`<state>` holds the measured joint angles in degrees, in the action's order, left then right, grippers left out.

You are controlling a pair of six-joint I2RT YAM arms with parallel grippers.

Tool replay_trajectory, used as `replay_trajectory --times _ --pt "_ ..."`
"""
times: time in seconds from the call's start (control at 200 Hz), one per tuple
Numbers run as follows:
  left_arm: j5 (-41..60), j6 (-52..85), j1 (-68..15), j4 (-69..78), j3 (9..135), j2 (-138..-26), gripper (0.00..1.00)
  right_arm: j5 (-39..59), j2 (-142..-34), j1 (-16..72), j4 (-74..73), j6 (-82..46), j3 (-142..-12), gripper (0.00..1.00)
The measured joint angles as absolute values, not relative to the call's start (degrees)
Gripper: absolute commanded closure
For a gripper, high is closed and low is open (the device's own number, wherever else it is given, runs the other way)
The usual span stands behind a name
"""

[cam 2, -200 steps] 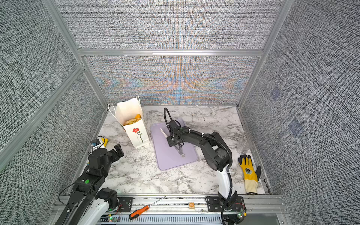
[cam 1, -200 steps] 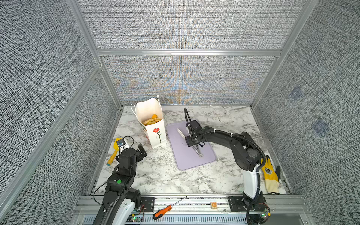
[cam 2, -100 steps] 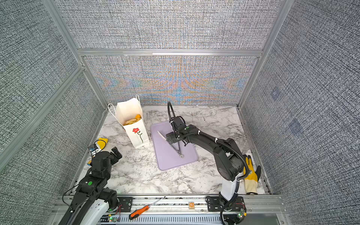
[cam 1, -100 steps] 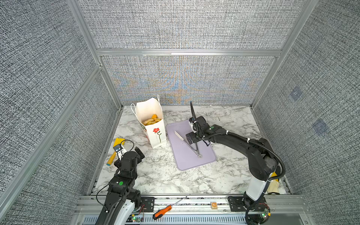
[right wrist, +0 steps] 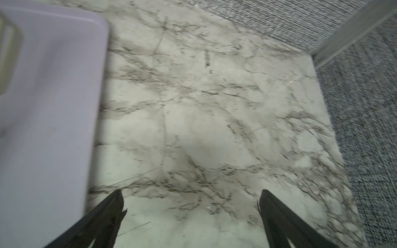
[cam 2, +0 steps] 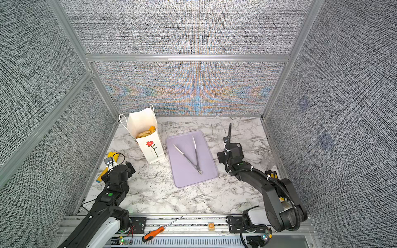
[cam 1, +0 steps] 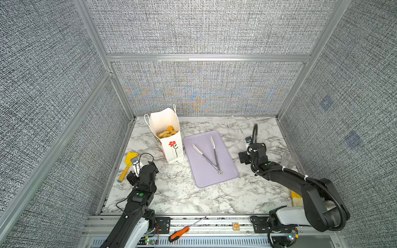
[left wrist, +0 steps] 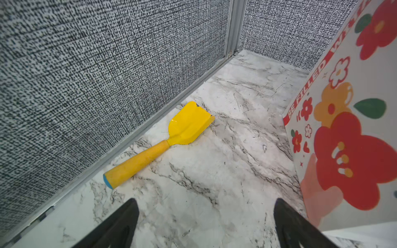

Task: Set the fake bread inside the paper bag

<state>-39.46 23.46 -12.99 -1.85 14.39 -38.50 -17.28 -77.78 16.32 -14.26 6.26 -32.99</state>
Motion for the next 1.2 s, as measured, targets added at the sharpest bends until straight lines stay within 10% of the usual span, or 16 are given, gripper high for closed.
replay_trajectory --times 0.595,1.201 --pt "-31.22 4.08 -6.02 50.57 9.15 -70.37 0.0 -5.91 -76.66 -3.44 -41.5 2.02 -18.61 0.01" --pt "-18.63 0.54 -4.69 70.83 10.07 -84.44 0.01 0.36 -73.17 -9.63 -49.67 -2.61 -12.91 0.01"
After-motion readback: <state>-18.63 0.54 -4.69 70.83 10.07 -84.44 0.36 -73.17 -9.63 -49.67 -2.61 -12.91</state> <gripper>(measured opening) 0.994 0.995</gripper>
